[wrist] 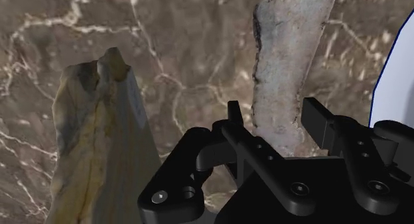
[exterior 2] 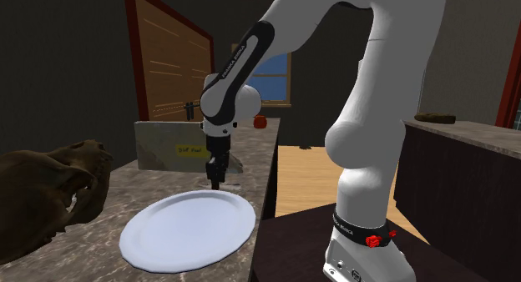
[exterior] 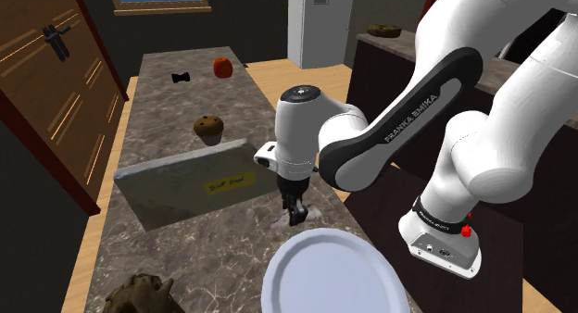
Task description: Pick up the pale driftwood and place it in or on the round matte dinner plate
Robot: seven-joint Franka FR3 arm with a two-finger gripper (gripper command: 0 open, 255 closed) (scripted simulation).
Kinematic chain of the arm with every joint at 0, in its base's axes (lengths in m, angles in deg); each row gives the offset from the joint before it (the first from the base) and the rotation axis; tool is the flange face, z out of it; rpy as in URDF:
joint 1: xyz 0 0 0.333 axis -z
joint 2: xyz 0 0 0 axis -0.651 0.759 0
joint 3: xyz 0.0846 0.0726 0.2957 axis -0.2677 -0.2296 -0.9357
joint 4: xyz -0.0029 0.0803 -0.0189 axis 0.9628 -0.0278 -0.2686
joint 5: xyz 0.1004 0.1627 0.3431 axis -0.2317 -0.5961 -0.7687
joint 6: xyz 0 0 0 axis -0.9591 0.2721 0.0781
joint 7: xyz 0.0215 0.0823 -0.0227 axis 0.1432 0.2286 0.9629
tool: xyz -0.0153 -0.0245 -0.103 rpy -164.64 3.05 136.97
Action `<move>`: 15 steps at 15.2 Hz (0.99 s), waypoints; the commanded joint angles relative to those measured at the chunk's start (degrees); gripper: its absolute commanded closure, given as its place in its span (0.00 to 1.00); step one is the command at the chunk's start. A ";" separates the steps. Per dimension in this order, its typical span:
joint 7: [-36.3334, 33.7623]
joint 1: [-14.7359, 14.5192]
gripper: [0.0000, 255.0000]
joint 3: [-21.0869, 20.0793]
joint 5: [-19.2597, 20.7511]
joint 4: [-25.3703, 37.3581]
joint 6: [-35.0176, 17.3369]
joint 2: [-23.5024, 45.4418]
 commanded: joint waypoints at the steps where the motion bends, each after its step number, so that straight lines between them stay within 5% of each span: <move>1: 0.00 -0.32 1.00 -0.46 -0.12 -0.27 -0.04 0.69; 15: 1.58 -1.23 1.00 1.25 -1.95 2.63 10.91 -7.54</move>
